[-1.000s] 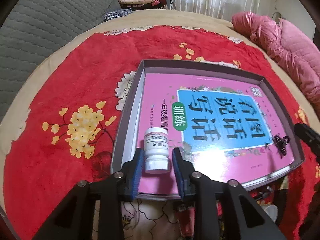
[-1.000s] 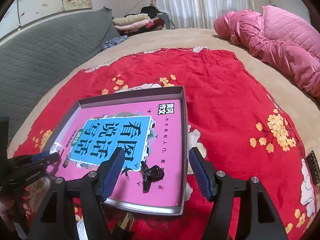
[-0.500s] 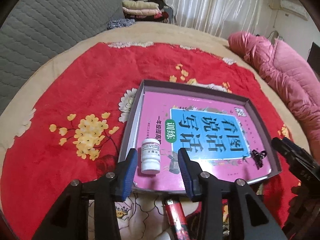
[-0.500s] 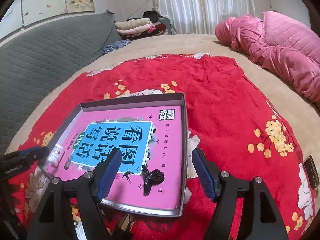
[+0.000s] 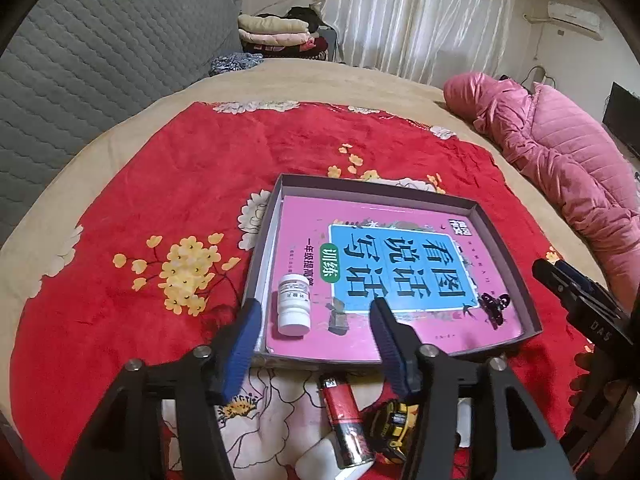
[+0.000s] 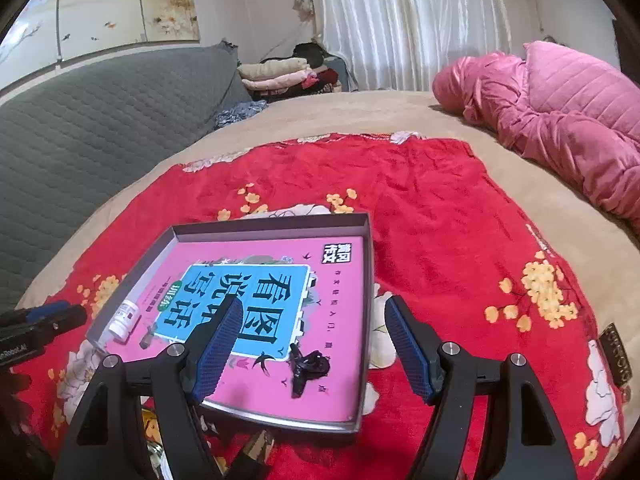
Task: Organize rigid objects
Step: 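Withdraw both open grippers from the grey box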
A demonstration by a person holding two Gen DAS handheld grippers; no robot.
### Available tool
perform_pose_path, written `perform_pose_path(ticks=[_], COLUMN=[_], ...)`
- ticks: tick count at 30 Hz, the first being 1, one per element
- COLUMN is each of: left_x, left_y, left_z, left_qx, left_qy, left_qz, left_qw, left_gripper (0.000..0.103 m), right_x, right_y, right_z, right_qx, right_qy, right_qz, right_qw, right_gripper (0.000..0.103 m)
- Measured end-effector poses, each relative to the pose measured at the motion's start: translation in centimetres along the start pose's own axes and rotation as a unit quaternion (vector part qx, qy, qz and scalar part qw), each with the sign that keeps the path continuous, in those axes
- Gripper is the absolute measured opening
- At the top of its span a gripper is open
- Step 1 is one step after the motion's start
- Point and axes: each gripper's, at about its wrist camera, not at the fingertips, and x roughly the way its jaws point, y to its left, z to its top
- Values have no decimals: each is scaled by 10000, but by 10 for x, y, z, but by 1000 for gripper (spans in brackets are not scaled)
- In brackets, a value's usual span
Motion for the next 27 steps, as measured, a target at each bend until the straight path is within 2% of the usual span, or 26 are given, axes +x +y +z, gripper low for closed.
perform_pose_path(ticks=[6, 10, 18, 27], left_x=[-10, -18, -25, -30], left_y=[-1, -3, 12, 20], left_z=[-3, -9, -18, -29], left_qx=[46, 246, 147, 88], left_qy=[-79, -161, -162, -180], left_qz=[-121, -75, -213, -271], left_qw=[9999, 9995, 9995, 9994], left_gripper=[62, 62, 62, 62], right_x=[-26, -40, -55, -65], right_y=[-8, -13, -14, 8], right_z=[-6, -11, -22, -36], right_qx=[113, 276, 487, 321], right_qy=[-234, -304, -228, -172], right_qz=[-43, -139, -169, -79], right_qw=[9997, 9991, 9984, 9993], right_gripper=[75, 75, 75, 75])
